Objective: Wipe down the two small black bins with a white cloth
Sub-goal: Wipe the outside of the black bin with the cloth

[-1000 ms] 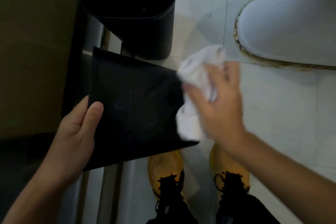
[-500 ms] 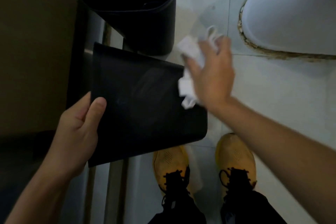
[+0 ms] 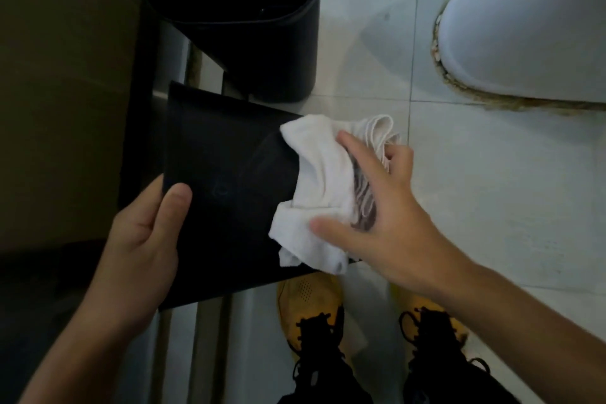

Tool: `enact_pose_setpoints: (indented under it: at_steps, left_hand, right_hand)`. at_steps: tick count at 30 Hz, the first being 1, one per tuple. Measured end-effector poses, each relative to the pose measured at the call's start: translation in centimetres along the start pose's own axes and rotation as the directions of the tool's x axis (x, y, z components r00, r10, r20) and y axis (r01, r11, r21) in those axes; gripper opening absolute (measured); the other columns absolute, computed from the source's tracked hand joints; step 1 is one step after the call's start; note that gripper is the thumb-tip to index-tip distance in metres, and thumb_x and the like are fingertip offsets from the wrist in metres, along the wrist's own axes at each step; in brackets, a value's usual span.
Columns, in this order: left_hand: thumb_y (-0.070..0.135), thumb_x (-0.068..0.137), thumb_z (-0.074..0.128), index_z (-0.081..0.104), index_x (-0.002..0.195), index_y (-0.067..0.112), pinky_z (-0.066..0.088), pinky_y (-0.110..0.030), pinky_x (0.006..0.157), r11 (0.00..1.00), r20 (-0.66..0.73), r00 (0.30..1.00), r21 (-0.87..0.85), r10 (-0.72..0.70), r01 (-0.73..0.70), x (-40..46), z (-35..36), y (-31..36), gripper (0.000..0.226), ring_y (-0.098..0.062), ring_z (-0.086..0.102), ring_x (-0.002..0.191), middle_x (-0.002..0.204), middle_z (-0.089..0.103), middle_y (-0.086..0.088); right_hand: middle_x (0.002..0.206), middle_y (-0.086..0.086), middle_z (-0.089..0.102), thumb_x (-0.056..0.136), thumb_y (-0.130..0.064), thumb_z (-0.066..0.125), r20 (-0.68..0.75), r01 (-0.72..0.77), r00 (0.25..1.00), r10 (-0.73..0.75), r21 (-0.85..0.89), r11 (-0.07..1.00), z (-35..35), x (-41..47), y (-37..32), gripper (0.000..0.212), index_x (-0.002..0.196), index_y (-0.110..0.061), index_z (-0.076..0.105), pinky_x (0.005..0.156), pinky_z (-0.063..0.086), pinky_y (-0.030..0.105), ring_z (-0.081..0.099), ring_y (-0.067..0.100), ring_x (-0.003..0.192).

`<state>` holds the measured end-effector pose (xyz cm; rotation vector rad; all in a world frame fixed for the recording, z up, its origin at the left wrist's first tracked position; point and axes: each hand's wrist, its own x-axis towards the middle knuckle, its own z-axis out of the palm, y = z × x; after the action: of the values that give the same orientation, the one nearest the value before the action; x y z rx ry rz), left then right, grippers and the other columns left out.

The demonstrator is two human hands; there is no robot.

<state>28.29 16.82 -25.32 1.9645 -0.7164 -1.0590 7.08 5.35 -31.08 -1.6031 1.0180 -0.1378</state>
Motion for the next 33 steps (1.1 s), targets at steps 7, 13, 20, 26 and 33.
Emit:
enact_pose_setpoints:
  at_steps: [7,13,20,26,33]
  left_hand:
    - [0.036,0.092,0.035,0.062,0.106,0.029,0.052,-0.013,0.064,1.000,0.006,1.000,-0.022,0.016,-0.016,0.5,-0.1,0.6,0.030,-0.003,0.066,0.089,0.100,0.068,0.015]
    - [0.027,0.098,0.038,0.063,0.109,0.032,0.049,-0.009,0.071,0.998,-0.045,0.997,0.002,0.070,-0.070,0.7,0.2,-0.2,0.027,0.002,0.066,0.093,0.101,0.071,0.018]
    - [0.031,0.100,0.039,0.057,0.079,0.014,0.045,-0.023,0.054,0.997,-0.041,0.997,0.030,0.069,-0.068,0.6,-0.3,-1.0,0.033,-0.013,0.056,0.063,0.074,0.059,-0.010]
    - [0.025,0.102,0.036,0.065,0.099,0.021,0.048,-0.014,0.069,0.992,-0.006,0.992,0.031,0.126,-0.126,0.9,-0.4,-1.0,0.029,-0.002,0.065,0.083,0.092,0.070,0.005]
    - [0.038,0.100,0.032,0.064,0.103,0.025,0.054,-0.028,0.060,0.997,0.065,0.995,0.005,0.072,-0.072,0.4,-0.5,-0.4,0.035,-0.018,0.065,0.079,0.093,0.065,-0.006]
  right_hand:
    - [0.156,0.025,0.005,0.056,-0.095,0.054,0.019,0.260,0.945,-0.327,-0.652,0.712,-1.3,2.9,2.4,0.124,0.155,-0.026,0.028,0.115,0.014,0.057,0.005,0.044,0.148]
    - [0.156,0.031,0.007,0.054,-0.082,0.076,0.009,0.396,0.900,-0.435,-0.435,0.809,1.5,3.3,-0.7,0.116,0.143,-0.013,0.047,0.114,0.035,0.057,0.006,0.043,0.151]
    - [0.111,0.014,0.043,0.060,-0.078,0.076,-0.222,0.370,0.844,-0.488,-0.417,0.830,5.5,3.5,-4.9,0.087,0.108,-0.007,0.063,0.090,0.047,0.045,0.045,0.029,0.107]
    - [0.108,0.007,0.038,0.062,-0.078,0.074,-0.384,0.220,0.854,-0.351,-0.345,0.912,5.7,4.6,-4.8,0.080,0.104,-0.013,0.055,0.083,0.047,0.036,0.042,0.023,0.100]
    - [0.123,0.008,0.034,0.062,-0.080,0.071,-0.578,-0.263,0.802,0.152,-0.113,0.958,-2.0,9.9,0.7,0.091,0.118,-0.012,0.051,0.097,0.037,0.035,0.042,0.033,0.119]
